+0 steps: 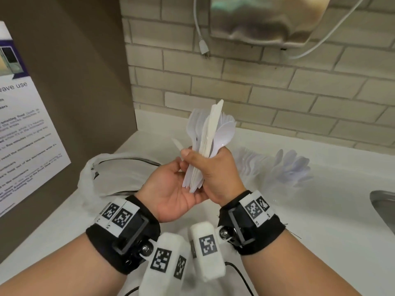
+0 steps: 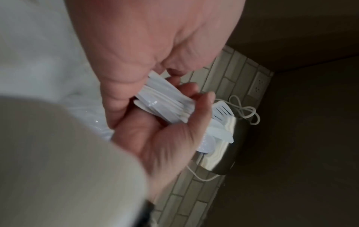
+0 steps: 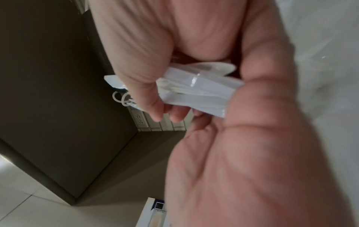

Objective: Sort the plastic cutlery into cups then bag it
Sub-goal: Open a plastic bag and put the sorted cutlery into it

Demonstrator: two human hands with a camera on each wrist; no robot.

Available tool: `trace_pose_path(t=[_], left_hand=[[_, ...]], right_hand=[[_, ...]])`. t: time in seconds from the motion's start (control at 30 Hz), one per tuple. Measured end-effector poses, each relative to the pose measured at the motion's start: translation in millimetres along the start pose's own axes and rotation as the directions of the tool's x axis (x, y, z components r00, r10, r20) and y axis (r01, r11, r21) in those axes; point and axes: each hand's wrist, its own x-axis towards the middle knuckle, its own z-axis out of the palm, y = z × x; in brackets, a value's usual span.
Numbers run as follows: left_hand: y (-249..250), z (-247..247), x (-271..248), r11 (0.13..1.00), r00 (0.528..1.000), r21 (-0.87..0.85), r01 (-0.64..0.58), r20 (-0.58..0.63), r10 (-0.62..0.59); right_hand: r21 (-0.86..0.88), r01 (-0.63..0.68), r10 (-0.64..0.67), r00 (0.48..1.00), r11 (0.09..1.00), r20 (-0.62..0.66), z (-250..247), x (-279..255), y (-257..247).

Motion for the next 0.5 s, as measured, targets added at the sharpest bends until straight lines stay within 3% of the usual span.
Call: trace_pose_path(t=[0.13, 0.2, 0.27, 0.37, 0.5], left_hand=[[-1.2, -0.3, -5.1, 0.962, 0.996, 0.261, -0.086, 0.005, 0.088], [3.3, -3.0, -7.3, 0.883, 0.970, 0.404, -0.238, 0.055, 0.237], [10.4, -1.0, -10.4, 0.789, 0.947, 0.525, -0.319, 0.143, 0.287], [11.8, 5.9, -12.4, 0.659, 0.948, 0.700, -0.276, 0.086, 0.306], [3.3, 5.3, -10.9, 0.689, 0.940, 0.687, -0.231, -0.026, 0.341]], right_hand=[[0.056, -0.062, 0.059, 0.997, 0.997, 0.052, -3.6, -1.4, 0.5], [0.033, -0.102, 0.096, 0.985, 0.994, 0.141, -5.3, -2.2, -0.6], [-0.044, -0.143, 0.150, 0.961, 0.989, 0.234, -3.3, -5.0, 2.8], [-0.189, -0.147, 0.199, 0.934, 0.971, 0.298, 4.7, -10.8, 13.7], [-0.243, -0.227, 0.301, 0.894, 0.943, 0.333, 4.1, -13.3, 15.1]])
